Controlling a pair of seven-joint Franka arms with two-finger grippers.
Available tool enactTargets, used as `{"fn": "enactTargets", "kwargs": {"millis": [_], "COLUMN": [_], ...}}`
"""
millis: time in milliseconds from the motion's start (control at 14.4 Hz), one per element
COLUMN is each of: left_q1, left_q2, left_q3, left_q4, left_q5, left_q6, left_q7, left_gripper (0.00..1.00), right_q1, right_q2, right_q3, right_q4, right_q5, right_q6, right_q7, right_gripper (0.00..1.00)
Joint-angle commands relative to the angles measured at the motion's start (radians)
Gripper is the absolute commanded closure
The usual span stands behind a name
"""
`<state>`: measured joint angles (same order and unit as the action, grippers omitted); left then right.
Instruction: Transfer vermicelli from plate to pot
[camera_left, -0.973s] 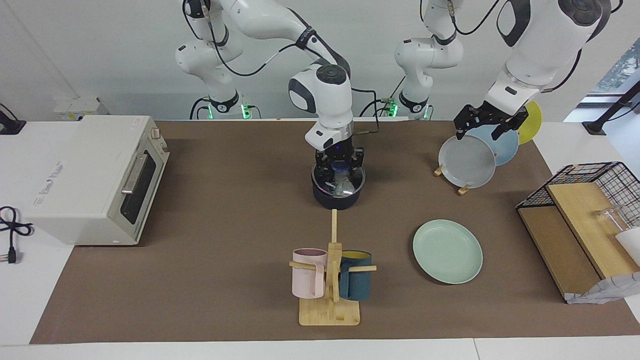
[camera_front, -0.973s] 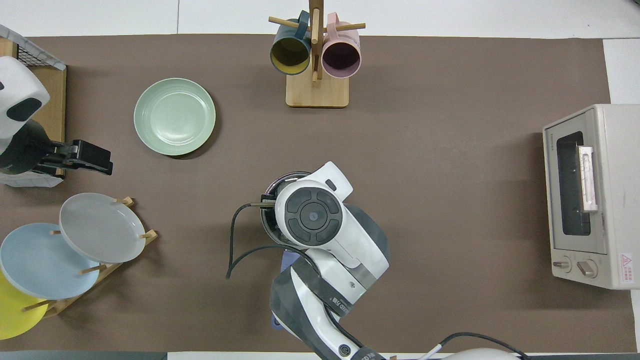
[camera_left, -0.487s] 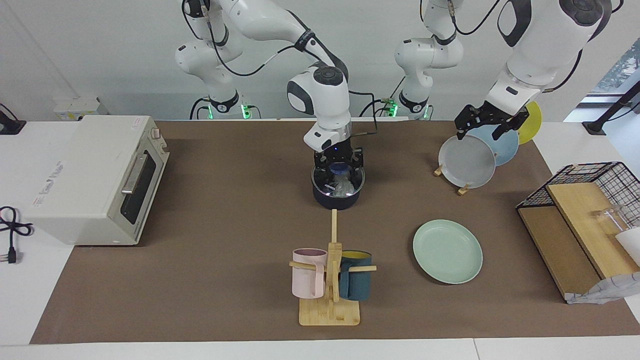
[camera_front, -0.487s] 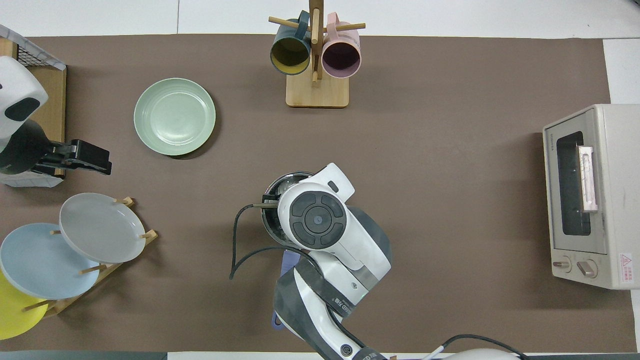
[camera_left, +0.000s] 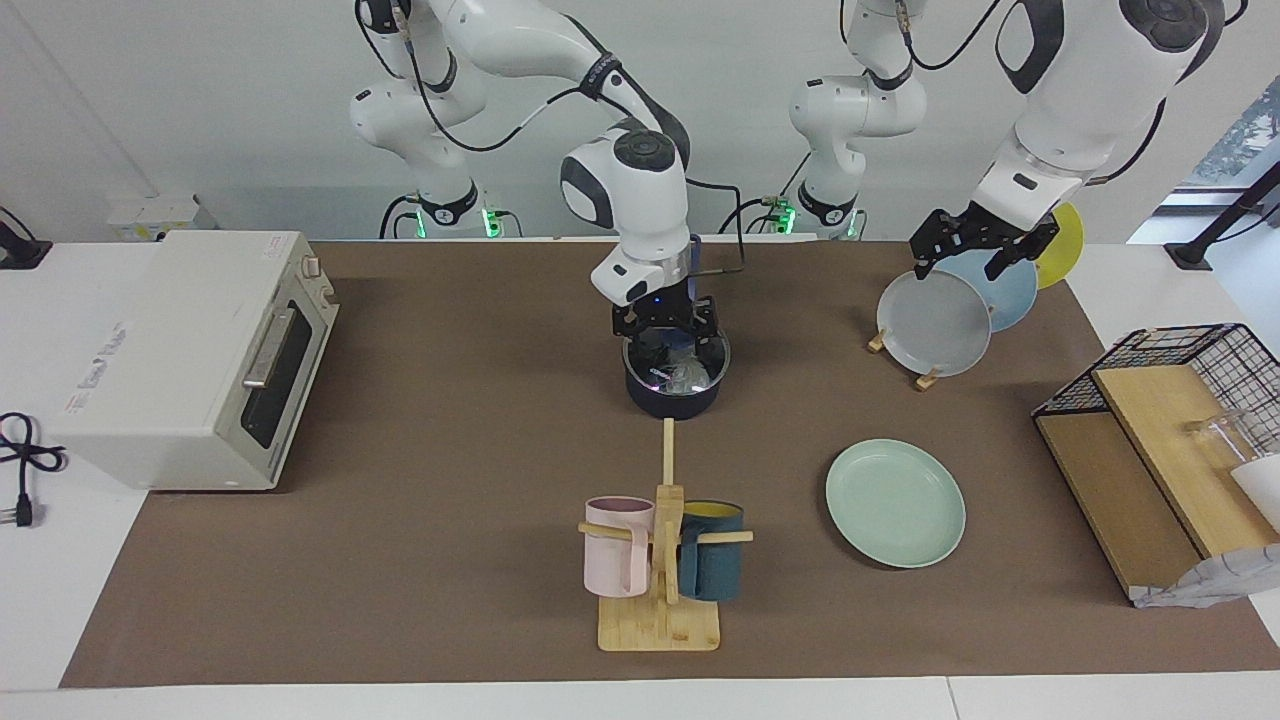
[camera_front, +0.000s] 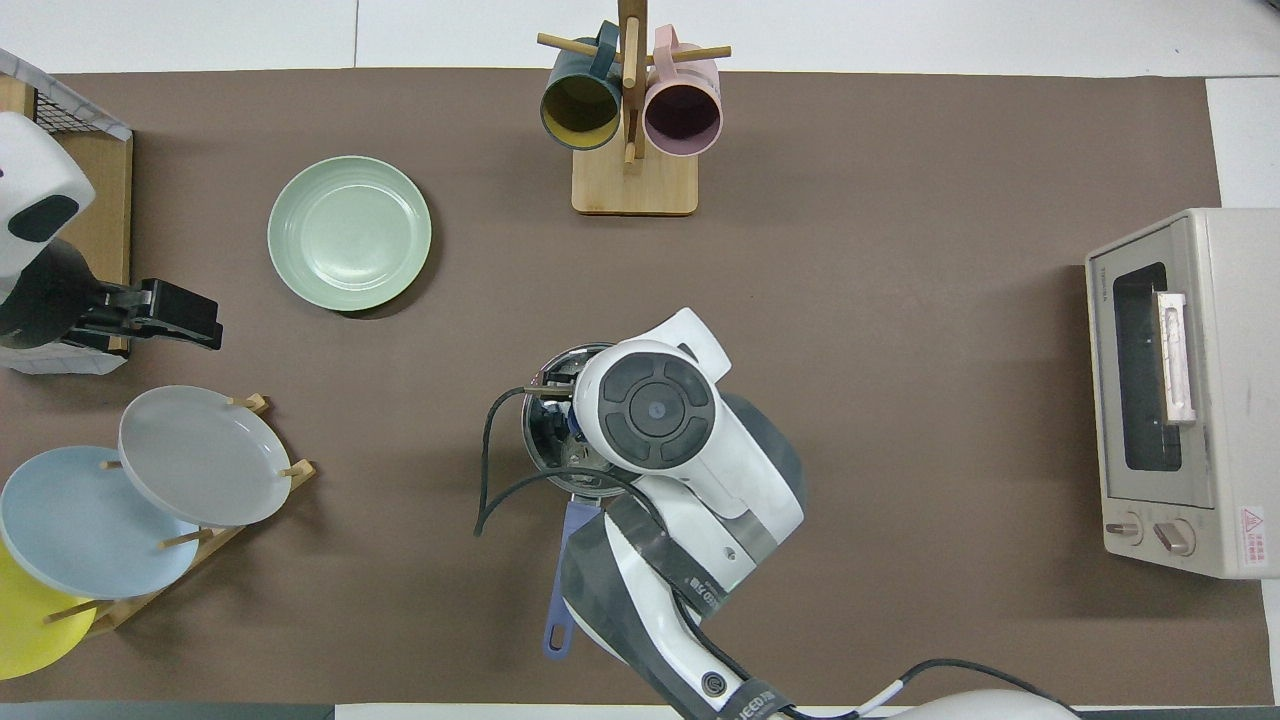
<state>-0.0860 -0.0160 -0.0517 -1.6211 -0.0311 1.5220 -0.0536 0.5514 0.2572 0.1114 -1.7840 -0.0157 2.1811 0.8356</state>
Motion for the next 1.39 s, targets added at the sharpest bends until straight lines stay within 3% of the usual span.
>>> {"fn": "enactTargets", "kwargs": {"millis": [0,348,487,765,1043,1321], "left_q1": [0.006,0.008,0.006,0.006,0.006,0.006], "left_q2": [-0.004,-0.004,-0.004,-0.004,-0.004,-0.004], "left_q3": [0.001,0.001,0.001,0.001,0.001,0.001], "left_q4": [0.007,0.007,0.007,0.007,0.007,0.007], "left_q5": [-0.003,-0.003,-0.003,-0.003,-0.003,-0.003], "left_q6": [-0.014,-0.014,-0.014,-0.014,-0.014,-0.014], "left_q7": [0.001,0.001,0.001,0.001,0.001,0.001], "left_gripper": [0.00,0.00,0.00,0.00,0.00,0.00], "right_q1": [-0.085,-0.298,-0.376,-0.438,-0.482,-0.484], "right_q2": [-0.024,-0.078,-0.139,-0.266,-0.329,-0.331], "right_q3": [0.007,0.005,0.004,-0.050,-0.088,-0.125], "right_q4": [0.089,0.173,0.184,0.183,0.114,0.095], "right_q5": [-0.010,-0.004,-0.003,-0.003,-0.003,-0.004], "right_q6": [-0.139,-0.390,-0.493,-0.654,-0.690,-0.695], "right_q7": [-0.100,-0.393,-0.496,-0.686,-0.759,-0.771], "right_gripper": [0.00,0.00,0.00,0.00,0.00,0.00]}}
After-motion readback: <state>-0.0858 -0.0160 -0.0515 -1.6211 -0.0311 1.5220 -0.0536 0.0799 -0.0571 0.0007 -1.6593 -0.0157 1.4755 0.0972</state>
